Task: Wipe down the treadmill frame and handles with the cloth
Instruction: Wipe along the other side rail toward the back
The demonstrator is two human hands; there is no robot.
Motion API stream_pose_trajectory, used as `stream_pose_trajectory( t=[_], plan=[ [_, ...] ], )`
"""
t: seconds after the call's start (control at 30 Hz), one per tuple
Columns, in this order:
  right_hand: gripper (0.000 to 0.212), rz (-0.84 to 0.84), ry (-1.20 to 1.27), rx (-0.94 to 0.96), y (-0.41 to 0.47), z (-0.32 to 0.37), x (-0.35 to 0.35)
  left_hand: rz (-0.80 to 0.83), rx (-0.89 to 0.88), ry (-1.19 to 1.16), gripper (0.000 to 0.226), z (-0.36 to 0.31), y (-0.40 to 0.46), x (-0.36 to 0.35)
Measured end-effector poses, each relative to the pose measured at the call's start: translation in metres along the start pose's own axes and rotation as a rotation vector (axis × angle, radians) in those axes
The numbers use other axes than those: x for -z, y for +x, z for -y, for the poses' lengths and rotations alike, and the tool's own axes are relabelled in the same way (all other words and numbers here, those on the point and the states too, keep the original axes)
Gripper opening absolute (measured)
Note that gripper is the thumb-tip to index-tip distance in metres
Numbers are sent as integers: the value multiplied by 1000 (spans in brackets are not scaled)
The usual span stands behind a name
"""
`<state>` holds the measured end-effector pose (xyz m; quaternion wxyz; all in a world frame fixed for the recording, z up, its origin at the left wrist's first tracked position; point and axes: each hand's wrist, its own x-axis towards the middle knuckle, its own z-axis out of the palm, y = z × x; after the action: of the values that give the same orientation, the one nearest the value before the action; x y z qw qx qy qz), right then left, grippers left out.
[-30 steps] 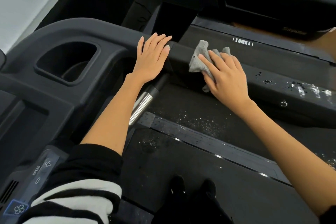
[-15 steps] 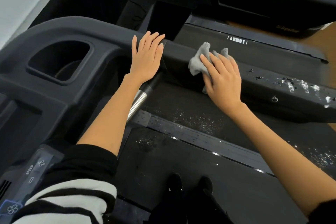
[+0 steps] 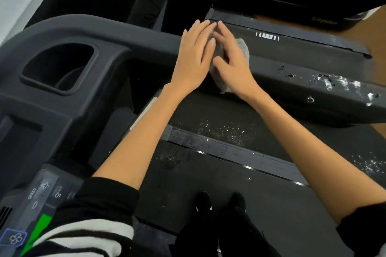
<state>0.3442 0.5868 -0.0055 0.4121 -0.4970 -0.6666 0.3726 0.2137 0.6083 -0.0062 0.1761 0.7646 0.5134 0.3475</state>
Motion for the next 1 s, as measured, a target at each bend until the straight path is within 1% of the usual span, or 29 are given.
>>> stream_pose_trajectory(
  t=[0.03, 0.07, 0.13, 0.17, 0.23, 0.37, 0.43, 0.53, 0.6, 0.7, 0.83, 0.9, 1.0],
  plan=[
    [66, -31, 70, 6, -2, 1, 8, 18, -42, 47, 45, -4, 0, -4],
    [60, -79, 75, 23, -5, 2, 15, 42, -87, 111, 47, -6, 1, -9],
    [49, -192, -16, 70, -13, -2, 29, 94, -155, 239, 55, -8, 1, -18],
    [45, -236, -91, 95, -17, -6, 38, 117, -167, 295, 60, -9, 1, -23],
    [41, -295, -319, 113, -25, -17, 57, 153, -174, 400, 68, -11, -1, -30],
    [36, -355, -778, 28, -48, -41, 99, 204, -220, 520, 69, -7, -1, -40],
    [37, -374, -938, -9, -62, -52, 118, 170, -233, 535, 66, -3, 0, -43],
    [45, -392, -1081, -98, -80, -67, 148, 96, -236, 540, 60, 1, -1, -51],
    [49, -386, -1108, -107, -90, -76, 162, 36, -220, 528, 55, 1, -2, -57],
    [45, -389, -1111, -52, -97, -89, 169, -74, -179, 519, 46, -4, 0, -68],
    [41, -497, -1125, -2, -96, -97, 161, -204, -162, 466, 35, -10, 2, -79],
    [39, -545, -1116, 14, -95, -100, 159, -237, -160, 456, 32, -13, 3, -83],
    [36, -604, -1116, 57, -95, -104, 157, -240, -160, 452, 33, -18, 5, -90]
  ],
)
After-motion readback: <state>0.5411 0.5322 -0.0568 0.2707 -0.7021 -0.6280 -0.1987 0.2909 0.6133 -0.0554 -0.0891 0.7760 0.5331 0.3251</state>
